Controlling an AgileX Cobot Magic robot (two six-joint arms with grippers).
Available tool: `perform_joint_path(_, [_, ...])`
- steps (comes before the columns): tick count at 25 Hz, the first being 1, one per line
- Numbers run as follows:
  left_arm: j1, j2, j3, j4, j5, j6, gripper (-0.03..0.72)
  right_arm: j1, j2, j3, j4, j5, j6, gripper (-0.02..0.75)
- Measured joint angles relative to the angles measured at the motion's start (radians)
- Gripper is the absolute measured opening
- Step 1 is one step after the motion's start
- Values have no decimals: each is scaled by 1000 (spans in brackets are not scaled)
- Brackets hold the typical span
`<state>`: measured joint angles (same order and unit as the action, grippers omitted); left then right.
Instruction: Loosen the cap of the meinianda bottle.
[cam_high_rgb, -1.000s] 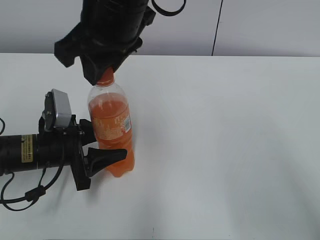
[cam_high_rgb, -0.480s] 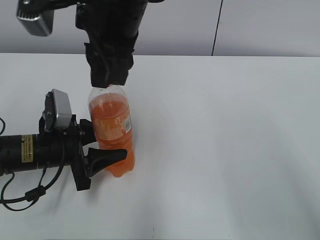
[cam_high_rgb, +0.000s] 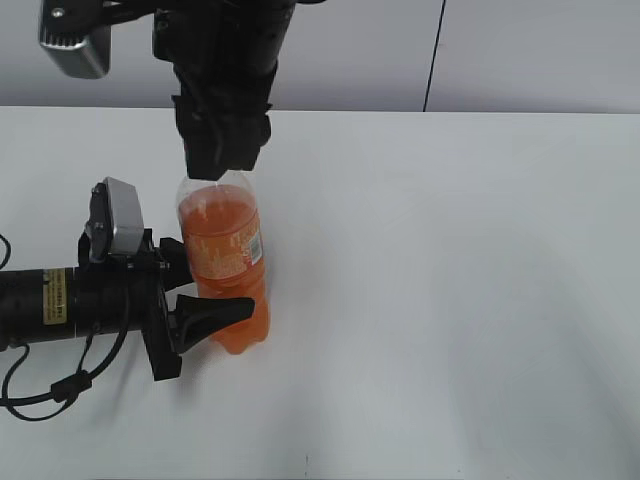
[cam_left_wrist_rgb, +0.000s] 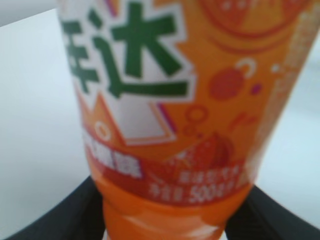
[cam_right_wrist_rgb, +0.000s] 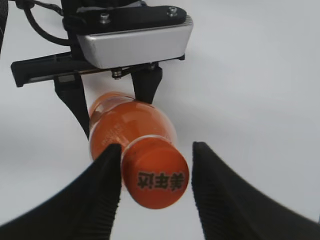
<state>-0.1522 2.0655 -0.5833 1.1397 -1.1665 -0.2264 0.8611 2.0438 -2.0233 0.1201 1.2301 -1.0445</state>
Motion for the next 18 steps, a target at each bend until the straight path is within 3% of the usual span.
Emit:
perform_joint_path(3, [0, 0, 0, 1, 1, -1, 402, 0, -1, 0, 2, 0, 58, 523])
perform_joint_path(5, [0, 0, 0, 2, 3, -1, 402, 0, -8, 0, 2, 0, 90, 572])
perform_joint_path(11, [0, -1, -1, 3, 4, -1, 402, 0, -64, 1, 3, 0, 282, 554])
perform_joint_path(18, [0, -4, -1, 3, 10, -1, 402, 0, -95, 1, -15, 0, 1005, 551])
